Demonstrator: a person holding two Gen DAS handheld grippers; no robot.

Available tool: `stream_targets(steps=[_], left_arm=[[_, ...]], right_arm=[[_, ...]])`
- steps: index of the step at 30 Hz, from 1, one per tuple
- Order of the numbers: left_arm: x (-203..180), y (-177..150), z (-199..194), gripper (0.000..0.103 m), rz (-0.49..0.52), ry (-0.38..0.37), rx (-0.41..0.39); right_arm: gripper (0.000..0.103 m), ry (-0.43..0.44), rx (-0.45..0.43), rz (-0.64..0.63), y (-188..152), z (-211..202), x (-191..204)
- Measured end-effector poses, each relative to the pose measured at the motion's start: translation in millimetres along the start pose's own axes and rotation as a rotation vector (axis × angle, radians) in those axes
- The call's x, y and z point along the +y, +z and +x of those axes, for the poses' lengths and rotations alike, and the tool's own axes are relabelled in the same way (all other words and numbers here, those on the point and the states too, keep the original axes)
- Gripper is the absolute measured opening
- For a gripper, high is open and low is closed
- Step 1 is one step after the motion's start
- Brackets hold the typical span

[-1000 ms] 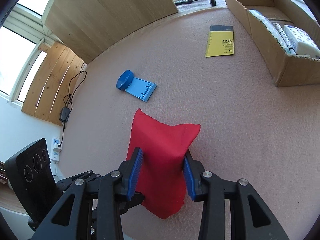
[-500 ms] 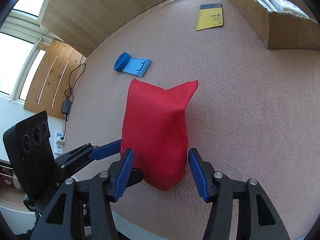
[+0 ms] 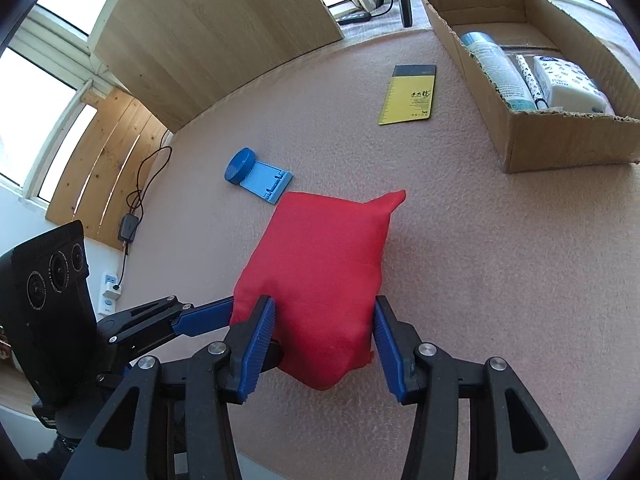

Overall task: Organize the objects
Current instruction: 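Carry the red cushion with both grippers over the cardboard box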

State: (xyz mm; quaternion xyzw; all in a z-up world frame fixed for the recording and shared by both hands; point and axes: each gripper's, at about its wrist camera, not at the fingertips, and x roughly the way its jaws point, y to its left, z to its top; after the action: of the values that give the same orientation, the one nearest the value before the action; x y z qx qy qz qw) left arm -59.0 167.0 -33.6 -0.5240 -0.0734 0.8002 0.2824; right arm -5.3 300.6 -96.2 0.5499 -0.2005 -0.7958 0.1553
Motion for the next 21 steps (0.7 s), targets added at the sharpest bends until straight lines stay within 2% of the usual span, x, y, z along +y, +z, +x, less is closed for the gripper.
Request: stream_targets(steps=[10,21], left_arm=[[-51,65,-5,0.047,0.1,-0.02,-0.113],[-109,148,32,0.047,0.176,-0.023,-0.209]], right_arm=[[0.046,-0.03,-0.145,-0.044,39,-59,-12],[0.046,-0.103,-0.295,-0.053,101,-111,-57]])
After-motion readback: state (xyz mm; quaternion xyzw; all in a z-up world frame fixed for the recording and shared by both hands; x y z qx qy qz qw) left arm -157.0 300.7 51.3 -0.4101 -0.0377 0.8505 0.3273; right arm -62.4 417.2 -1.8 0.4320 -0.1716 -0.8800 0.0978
